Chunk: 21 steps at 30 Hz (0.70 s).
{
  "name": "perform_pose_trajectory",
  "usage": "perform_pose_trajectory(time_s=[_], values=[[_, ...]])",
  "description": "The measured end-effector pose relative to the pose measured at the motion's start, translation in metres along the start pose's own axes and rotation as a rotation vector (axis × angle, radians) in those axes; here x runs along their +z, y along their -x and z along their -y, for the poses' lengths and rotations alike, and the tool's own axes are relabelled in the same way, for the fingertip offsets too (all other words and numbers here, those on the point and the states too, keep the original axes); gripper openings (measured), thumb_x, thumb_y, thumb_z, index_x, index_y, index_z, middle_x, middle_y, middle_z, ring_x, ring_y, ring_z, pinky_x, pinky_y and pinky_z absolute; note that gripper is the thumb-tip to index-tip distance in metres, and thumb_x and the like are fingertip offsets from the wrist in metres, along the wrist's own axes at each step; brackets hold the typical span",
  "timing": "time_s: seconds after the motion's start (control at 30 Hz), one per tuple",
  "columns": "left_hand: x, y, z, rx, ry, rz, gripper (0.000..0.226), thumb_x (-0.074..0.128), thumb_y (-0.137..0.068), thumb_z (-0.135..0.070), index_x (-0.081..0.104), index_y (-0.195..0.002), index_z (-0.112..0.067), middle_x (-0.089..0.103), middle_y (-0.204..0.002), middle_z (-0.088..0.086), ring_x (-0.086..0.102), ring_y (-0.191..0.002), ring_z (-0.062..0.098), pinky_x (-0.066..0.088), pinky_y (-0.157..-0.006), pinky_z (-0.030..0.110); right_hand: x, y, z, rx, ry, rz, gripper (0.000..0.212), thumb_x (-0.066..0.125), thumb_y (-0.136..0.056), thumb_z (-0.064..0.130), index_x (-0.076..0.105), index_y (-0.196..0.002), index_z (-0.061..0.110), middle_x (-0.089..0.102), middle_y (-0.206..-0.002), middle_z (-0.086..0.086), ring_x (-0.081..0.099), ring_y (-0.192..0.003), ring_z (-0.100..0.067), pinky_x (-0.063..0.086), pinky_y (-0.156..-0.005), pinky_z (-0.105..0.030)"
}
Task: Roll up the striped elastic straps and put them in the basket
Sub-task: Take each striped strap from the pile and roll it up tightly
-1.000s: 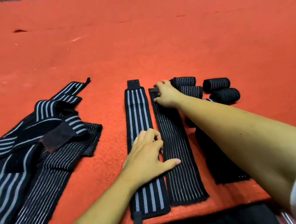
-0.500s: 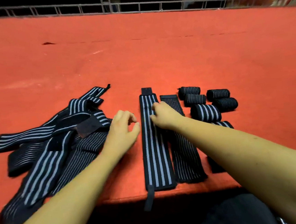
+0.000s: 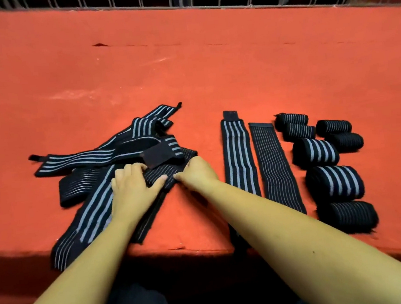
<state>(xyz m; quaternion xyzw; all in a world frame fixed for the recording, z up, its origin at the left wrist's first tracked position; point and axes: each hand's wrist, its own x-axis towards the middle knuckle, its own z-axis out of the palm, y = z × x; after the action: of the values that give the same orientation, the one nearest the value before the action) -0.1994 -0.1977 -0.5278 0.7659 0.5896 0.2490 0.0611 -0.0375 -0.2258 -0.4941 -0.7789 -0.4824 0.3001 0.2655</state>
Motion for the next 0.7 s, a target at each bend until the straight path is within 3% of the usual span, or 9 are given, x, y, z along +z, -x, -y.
perform_pose_trajectory(time_s=[0.07,0.13,0.2,0.27,0.37,0.47,0.57,0.63,0.7], values=[[-0.003,-0.001,0.003,-0.036,0.122,0.015,0.043,0.066,-0.088,-0.047,0.061,-0.115,-0.015,0.062,-0.112,0.011,0.049,-0.112,0.033,0.035,-0.099,0.046,-0.001,0.0,-0.002,0.029,-0.102,0.018,0.023,0.074,-0.078,0.03,0.057,-0.068,0.019,0.07,-0.076,-0.01,0.066,-0.07,-0.03,0.054,-0.066,-0.037],[-0.005,0.0,0.006,-0.047,0.232,0.03,0.032,0.064,-0.091,-0.042,0.063,-0.11,-0.015,0.063,-0.103,0.013,0.054,-0.106,0.035,0.038,-0.095,0.045,-0.006,0.003,-0.005,0.058,-0.245,0.037,0.031,0.074,-0.083,0.024,0.052,-0.061,0.018,0.058,-0.055,-0.007,0.054,-0.048,-0.023,0.046,-0.049,-0.028],[-0.009,0.003,0.005,-0.007,0.339,0.066,0.03,0.059,-0.091,-0.044,0.062,-0.098,-0.014,0.062,-0.091,0.007,0.057,-0.095,0.032,0.044,-0.087,0.046,-0.01,0.007,-0.008,0.081,-0.376,0.075,0.032,0.072,-0.087,0.023,0.053,-0.064,0.014,0.053,-0.053,-0.007,0.045,-0.04,-0.015,0.037,-0.04,-0.019],[-0.015,0.006,0.004,0.029,0.472,0.106,0.032,0.053,-0.086,-0.048,0.058,-0.089,-0.016,0.062,-0.083,-0.001,0.058,-0.086,0.025,0.046,-0.082,0.046,-0.013,0.013,-0.008,0.089,-0.479,0.119,0.029,0.072,-0.088,0.025,0.054,-0.069,0.012,0.056,-0.061,-0.007,0.046,-0.043,-0.012,0.039,-0.043,-0.018],[-0.023,0.01,-0.002,0.032,0.734,0.154,0.025,0.053,-0.082,-0.05,0.055,-0.09,-0.026,0.06,-0.082,-0.01,0.056,-0.082,0.013,0.045,-0.087,0.047,-0.014,0.014,-0.007,0.154,-0.654,0.159,0.021,0.072,-0.089,0.026,0.06,-0.08,0.011,0.056,-0.071,-0.004,0.047,-0.05,-0.011,0.04,-0.047,-0.02],[-0.034,0.015,-0.015,0.109,0.801,0.206,0.019,0.055,-0.082,-0.048,0.054,-0.086,-0.03,0.058,-0.079,-0.018,0.052,-0.078,0.005,0.043,-0.082,0.036,-0.021,0.015,-0.004,0.246,-0.847,0.215,0.017,0.07,-0.091,0.025,0.06,-0.087,0.011,0.054,-0.075,-0.001,0.048,-0.055,-0.01,0.041,-0.05,-0.02],[-0.047,0.013,-0.031,0.082,0.821,0.25,0.022,0.063,-0.078,-0.045,0.054,-0.078,-0.025,0.056,-0.074,-0.015,0.051,-0.074,0.008,0.041,-0.076,0.033,-0.032,0.018,-0.004,0.27,-0.977,0.249,0.014,0.065,-0.093,0.018,0.059,-0.082,0.012,0.056,-0.073,0.0,0.052,-0.06,-0.012,0.043,-0.057,-0.024],[-0.059,0.009,-0.042,-0.056,0.948,0.283,0.03,0.068,-0.069,-0.051,0.056,-0.075,-0.024,0.055,-0.08,0.0,0.05,-0.079,0.018,0.039,-0.07,0.035,-0.039,0.022,-0.004,0.193,-0.992,0.255,0.009,0.062,-0.094,0.013,0.061,-0.085,0.012,0.06,-0.076,0.0,0.054,-0.061,-0.011,0.042,-0.057,-0.024],[-0.064,0.004,-0.05,-0.221,1.124,0.377,0.042,0.071,-0.065,-0.058,0.06,-0.086,-0.023,0.053,-0.09,0.009,0.048,-0.079,0.025,0.037,-0.061,0.032,-0.046,0.028,-0.004,0.074,-0.944,0.277,0.017,0.057,-0.095,0.009,0.058,-0.079,0.015,0.057,-0.073,0.001,0.051,-0.057,-0.008,0.039,-0.055,-0.021]])
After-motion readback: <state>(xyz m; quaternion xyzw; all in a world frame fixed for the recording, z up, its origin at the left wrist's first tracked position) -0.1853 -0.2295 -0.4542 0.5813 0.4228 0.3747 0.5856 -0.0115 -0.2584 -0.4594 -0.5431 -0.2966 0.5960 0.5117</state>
